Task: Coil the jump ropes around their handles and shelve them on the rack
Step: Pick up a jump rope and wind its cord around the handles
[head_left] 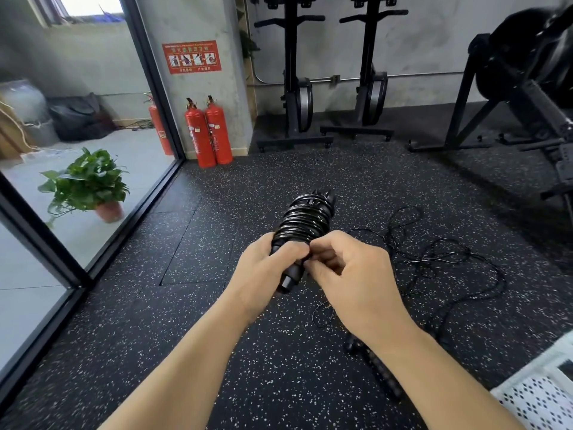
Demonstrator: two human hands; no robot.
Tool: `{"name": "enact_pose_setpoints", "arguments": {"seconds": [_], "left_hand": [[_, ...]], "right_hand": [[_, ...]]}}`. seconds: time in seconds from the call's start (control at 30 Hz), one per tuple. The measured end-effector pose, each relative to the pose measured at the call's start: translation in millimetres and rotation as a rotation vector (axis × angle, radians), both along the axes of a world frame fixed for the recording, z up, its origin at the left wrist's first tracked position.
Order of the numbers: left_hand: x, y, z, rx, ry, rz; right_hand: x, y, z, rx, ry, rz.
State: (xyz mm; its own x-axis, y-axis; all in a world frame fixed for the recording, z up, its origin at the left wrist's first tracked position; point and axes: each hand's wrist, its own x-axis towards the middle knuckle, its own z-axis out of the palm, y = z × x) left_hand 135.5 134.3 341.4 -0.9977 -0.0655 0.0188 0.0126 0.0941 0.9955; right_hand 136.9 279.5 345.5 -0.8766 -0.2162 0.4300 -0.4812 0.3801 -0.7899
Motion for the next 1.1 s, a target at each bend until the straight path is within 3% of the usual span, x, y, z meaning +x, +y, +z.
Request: {"name": "enact_pose_setpoints", "arguments": {"seconds": [0.23, 0.6, 1.1], "left_hand": [[-4, 6, 0, 0.050, 0.016, 0.075], [-5, 3, -3, -0.060, 0.055, 0.106], [1, 4, 2, -0.005, 0.019, 0.106]], "right_hand": [[-2, 3, 3, -0.057, 0.032, -0.129], [-3, 0, 0, -0.077, -0.038, -0.128], [-1, -6, -5, -0.110, -0.107, -0.101]]}}
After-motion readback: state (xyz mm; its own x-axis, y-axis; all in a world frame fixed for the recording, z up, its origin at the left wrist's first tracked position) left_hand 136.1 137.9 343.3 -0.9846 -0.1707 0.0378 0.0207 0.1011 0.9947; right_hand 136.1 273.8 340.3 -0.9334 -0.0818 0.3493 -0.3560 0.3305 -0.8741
